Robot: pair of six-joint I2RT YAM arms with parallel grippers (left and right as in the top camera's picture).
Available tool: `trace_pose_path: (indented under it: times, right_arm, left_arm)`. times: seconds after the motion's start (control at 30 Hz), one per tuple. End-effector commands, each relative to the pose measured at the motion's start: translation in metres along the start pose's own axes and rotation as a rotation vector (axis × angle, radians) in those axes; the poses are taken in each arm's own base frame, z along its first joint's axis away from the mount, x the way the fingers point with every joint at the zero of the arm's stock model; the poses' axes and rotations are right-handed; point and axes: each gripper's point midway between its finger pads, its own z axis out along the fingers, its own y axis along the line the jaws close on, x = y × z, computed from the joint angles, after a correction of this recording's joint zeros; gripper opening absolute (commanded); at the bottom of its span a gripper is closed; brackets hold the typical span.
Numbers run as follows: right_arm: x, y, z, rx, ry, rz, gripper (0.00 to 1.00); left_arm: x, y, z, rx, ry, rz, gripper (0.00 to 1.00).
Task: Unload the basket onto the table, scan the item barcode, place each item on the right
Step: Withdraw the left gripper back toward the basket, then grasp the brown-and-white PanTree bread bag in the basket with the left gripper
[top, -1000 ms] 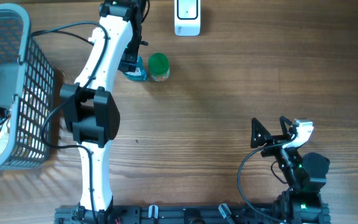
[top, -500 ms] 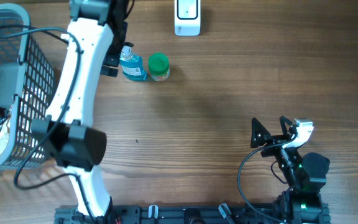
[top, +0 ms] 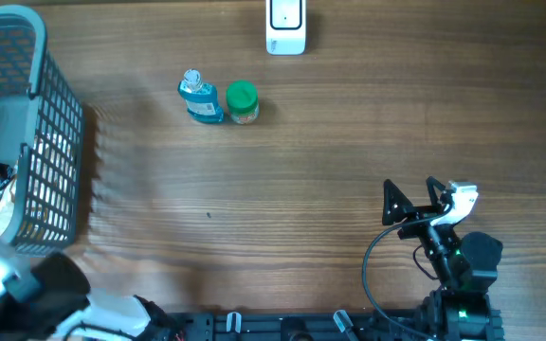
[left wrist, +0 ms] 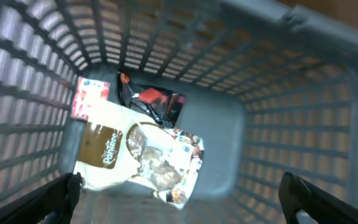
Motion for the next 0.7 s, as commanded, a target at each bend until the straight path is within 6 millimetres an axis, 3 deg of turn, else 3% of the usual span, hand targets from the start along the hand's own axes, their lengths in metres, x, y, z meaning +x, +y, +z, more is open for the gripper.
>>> trace_pose_path:
  times: [0.0,0.1,0.17,0.23,0.67]
  right_arm:
    - [0.001,-0.002,0.0,0.009,0.003,-0.016,1.0]
    - [0.007,-0.006,0.002,0.025,0.027,-0.006,1.0]
    - [0.011,-0.009,0.003,0.042,0.045,0.002,1.0]
    - [0.012,-0.012,0.004,0.054,0.049,0.004,1.0]
    - [0.01,-0.011,0.004,0.052,0.043,0.002,1.0]
  left_arm:
    - [0.009,0.001,0.047,-0.105,-0.037,0.06,1.0]
    - [0.033,0.011,0.099,-0.163,-0.026,0.069,1.0]
    - [0.073,0.026,0.139,-0.184,0.066,0.128,1.0]
    - [0.102,0.039,0.159,-0.19,0.156,0.146,1.0]
    - [0.163,0.116,0.204,-0.347,0.266,0.162,1.0]
